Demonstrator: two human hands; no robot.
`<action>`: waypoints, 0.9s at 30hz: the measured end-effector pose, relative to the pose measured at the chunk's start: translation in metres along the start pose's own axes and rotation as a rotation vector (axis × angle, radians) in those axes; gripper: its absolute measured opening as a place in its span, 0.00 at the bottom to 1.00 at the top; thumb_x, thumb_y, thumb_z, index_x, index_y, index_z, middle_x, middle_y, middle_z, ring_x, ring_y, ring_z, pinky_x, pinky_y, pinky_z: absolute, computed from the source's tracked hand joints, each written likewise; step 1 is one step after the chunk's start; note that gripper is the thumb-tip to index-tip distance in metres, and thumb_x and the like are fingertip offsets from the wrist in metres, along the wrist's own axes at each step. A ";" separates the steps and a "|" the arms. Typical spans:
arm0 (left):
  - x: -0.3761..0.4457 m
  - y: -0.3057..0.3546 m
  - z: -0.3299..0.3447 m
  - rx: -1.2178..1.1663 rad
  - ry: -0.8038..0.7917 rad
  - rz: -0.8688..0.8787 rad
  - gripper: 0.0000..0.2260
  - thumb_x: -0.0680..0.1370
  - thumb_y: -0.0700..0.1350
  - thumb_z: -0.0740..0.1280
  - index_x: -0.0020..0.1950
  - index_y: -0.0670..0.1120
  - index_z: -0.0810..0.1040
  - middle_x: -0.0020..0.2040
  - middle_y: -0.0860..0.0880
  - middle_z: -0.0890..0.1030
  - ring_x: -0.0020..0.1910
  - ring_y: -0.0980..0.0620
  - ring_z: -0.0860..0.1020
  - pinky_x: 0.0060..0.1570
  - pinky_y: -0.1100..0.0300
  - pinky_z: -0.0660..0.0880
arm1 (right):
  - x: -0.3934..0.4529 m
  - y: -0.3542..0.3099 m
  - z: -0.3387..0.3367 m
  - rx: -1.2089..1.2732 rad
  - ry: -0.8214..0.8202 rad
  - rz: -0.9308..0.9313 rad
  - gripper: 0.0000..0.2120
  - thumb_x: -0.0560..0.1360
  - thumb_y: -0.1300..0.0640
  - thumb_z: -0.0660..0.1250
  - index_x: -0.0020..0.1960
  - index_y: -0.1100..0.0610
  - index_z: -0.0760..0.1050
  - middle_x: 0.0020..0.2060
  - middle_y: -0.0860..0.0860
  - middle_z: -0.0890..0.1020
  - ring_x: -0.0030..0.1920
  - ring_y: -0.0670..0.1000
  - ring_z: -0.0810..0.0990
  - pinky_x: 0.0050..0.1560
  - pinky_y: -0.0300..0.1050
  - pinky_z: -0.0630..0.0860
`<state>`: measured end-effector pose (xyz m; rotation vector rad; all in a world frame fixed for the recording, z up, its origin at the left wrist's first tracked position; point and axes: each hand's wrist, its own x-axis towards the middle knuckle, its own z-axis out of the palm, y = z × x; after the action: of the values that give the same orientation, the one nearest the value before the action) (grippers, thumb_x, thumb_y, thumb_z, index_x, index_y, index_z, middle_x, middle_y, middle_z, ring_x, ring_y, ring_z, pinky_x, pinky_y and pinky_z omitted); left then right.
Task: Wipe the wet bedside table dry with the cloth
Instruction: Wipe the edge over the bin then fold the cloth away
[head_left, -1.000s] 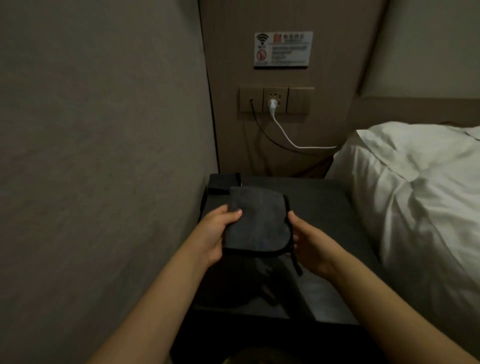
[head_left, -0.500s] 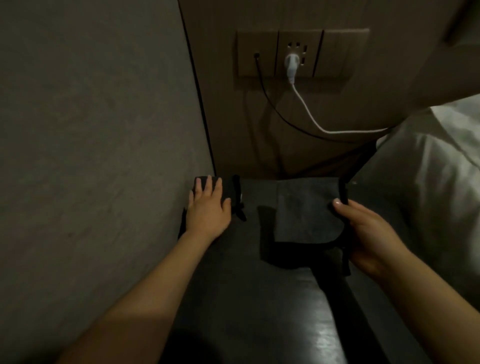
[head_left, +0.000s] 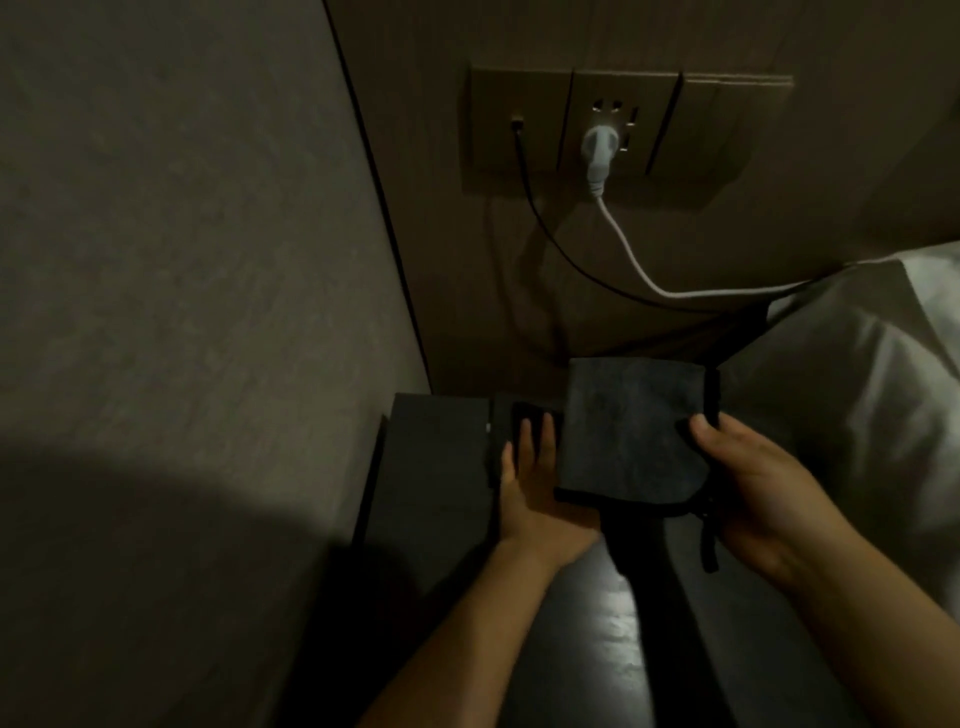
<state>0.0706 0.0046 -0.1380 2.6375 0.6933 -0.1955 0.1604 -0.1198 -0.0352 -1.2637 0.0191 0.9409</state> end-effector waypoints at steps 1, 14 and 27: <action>-0.001 0.004 0.000 -0.048 -0.019 0.001 0.29 0.79 0.57 0.54 0.78 0.52 0.47 0.79 0.47 0.47 0.77 0.44 0.43 0.75 0.47 0.39 | 0.003 -0.002 0.005 0.019 -0.005 0.006 0.16 0.69 0.55 0.63 0.55 0.54 0.78 0.48 0.51 0.86 0.48 0.50 0.85 0.38 0.40 0.81; -0.036 -0.134 -0.081 -1.256 0.181 -0.601 0.15 0.79 0.41 0.63 0.65 0.41 0.74 0.59 0.46 0.79 0.53 0.52 0.79 0.49 0.58 0.77 | 0.068 0.061 0.126 -0.250 -0.060 0.160 0.12 0.78 0.62 0.58 0.58 0.62 0.75 0.54 0.60 0.81 0.49 0.54 0.82 0.51 0.44 0.78; -0.018 -0.131 -0.042 -0.537 0.492 -0.516 0.18 0.74 0.36 0.70 0.64 0.37 0.76 0.59 0.37 0.79 0.57 0.40 0.78 0.58 0.49 0.76 | 0.101 0.095 0.119 -1.194 0.081 -0.265 0.23 0.73 0.62 0.66 0.67 0.57 0.69 0.62 0.57 0.77 0.60 0.56 0.76 0.61 0.49 0.74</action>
<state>-0.0086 0.1188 -0.1414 1.9529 1.3614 0.4549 0.1116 0.0355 -0.1187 -2.3166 -0.7235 0.6384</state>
